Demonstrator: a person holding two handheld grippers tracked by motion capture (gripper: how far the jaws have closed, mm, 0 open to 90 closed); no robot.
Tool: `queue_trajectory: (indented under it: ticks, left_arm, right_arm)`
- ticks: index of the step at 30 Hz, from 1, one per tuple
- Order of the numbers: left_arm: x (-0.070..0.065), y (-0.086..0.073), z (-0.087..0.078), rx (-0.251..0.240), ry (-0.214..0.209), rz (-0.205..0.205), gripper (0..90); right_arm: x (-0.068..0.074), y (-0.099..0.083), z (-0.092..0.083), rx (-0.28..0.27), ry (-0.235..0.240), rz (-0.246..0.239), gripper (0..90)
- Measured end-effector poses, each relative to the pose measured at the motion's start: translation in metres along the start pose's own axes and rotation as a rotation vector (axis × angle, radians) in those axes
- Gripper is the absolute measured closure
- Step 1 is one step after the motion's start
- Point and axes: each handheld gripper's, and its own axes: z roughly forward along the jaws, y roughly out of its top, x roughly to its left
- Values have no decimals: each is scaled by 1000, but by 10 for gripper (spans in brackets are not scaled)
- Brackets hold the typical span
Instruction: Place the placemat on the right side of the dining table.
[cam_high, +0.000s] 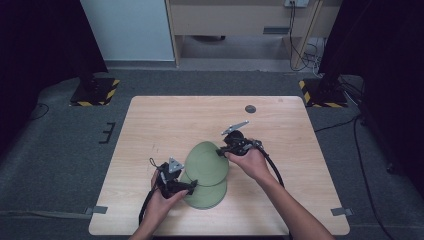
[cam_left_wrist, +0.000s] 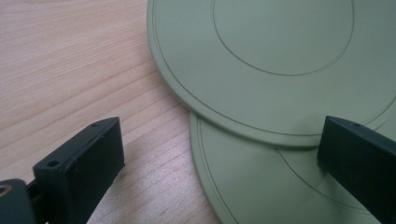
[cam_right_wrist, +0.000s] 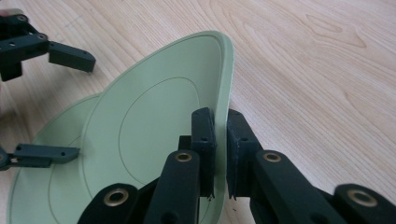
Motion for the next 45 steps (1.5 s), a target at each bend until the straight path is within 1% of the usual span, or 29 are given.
queue_trajectory:
  ticks: [3,4,6,8,9,11,14,17,19,22,26,31,33,38,45]
  left_arm:
    - [2,-1,-1,-3,-1,-17,2]
    - [2,-1,-2,-1,2,-9,6]
    - [4,0,-5,1,24,6,19]
    - [7,0,-7,-7,31,4,19]
    - [10,0,-9,4,38,-1,18]
    - [14,0,-12,-1,53,-4,18]
    - [25,-4,-16,1,76,-27,18]
    - [33,-7,-18,11,100,-18,19]
    - [38,-9,-20,11,109,-22,16]
    - [48,-11,-25,4,131,-49,19]
    - [56,-14,-29,-7,146,-88,19]
    - [60,-15,-27,-7,153,-113,24]
    - [60,-16,-26,-2,157,-116,24]
    - [63,-19,-24,33,168,-126,24]
    - [62,-19,-23,40,182,-115,20]
  right_arm:
    - [1,0,-4,-7,0,-7,843]
    - [2,0,-6,-8,1,-3,843]
    - [4,-1,-13,-20,-1,11,849]
    - [5,-3,-17,-30,5,20,853]
    - [5,-4,-20,-30,6,21,855]
    - [5,-6,-25,-30,11,31,856]
    - [5,-6,-30,-36,20,45,858]
    - [4,-6,-35,-43,31,62,858]
    - [4,-5,-40,-53,40,67,858]
    - [4,-4,-46,-56,49,77,859]
    - [6,-1,-55,-63,59,86,859]
    - [7,2,-61,-75,63,85,859]
    - [8,3,-62,-78,70,84,859]
    - [12,7,-64,-90,85,86,860]
    - [17,10,-65,-90,95,77,860]
